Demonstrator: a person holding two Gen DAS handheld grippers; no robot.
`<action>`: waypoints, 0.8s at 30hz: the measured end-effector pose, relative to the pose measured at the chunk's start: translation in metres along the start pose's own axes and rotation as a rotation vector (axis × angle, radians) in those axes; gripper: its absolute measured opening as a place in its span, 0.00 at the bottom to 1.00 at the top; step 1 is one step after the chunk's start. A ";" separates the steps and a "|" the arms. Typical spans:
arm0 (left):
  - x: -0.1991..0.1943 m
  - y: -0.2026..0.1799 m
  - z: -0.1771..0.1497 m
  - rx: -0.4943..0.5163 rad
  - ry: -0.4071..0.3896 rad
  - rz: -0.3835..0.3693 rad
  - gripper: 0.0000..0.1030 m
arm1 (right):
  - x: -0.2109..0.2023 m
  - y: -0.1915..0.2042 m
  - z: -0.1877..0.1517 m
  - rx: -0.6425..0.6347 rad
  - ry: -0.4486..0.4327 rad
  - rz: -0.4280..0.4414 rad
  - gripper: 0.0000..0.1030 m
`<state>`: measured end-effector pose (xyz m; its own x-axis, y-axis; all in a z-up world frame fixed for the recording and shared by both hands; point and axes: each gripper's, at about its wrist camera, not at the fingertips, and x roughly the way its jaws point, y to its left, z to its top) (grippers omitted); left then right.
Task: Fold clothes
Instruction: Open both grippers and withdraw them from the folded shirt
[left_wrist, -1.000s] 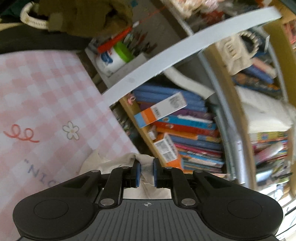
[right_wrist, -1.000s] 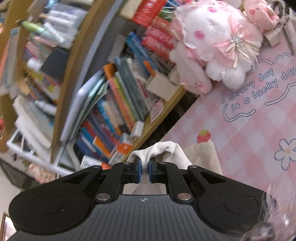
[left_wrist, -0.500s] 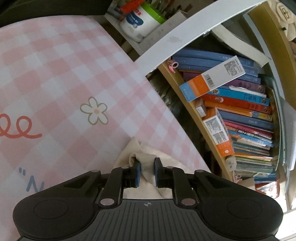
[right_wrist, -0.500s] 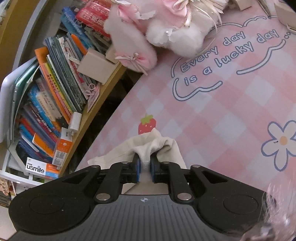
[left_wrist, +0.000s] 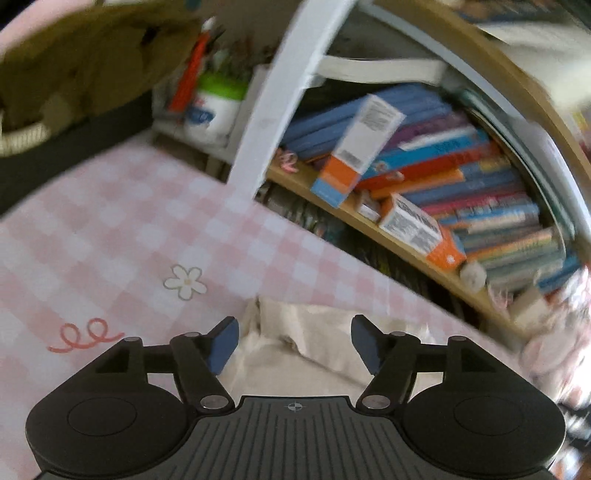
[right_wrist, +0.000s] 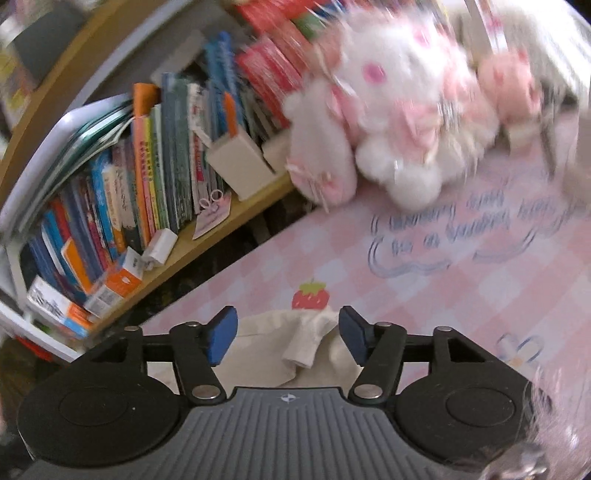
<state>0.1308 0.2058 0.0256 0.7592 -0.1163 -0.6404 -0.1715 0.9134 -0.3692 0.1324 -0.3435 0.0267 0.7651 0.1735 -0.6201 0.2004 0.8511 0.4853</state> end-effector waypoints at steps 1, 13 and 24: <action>-0.005 -0.009 -0.007 0.041 -0.001 0.004 0.66 | -0.003 0.005 -0.005 -0.042 -0.012 -0.013 0.62; -0.005 -0.114 -0.106 0.390 0.074 0.006 0.67 | -0.003 0.069 -0.097 -0.538 -0.009 -0.125 0.79; 0.013 -0.162 -0.137 0.513 0.061 -0.016 0.63 | 0.016 0.079 -0.128 -0.673 0.029 -0.134 0.79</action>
<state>0.0818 0.0029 -0.0153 0.7184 -0.1403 -0.6813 0.1815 0.9833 -0.0111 0.0823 -0.2098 -0.0236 0.7417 0.0508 -0.6689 -0.1394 0.9870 -0.0797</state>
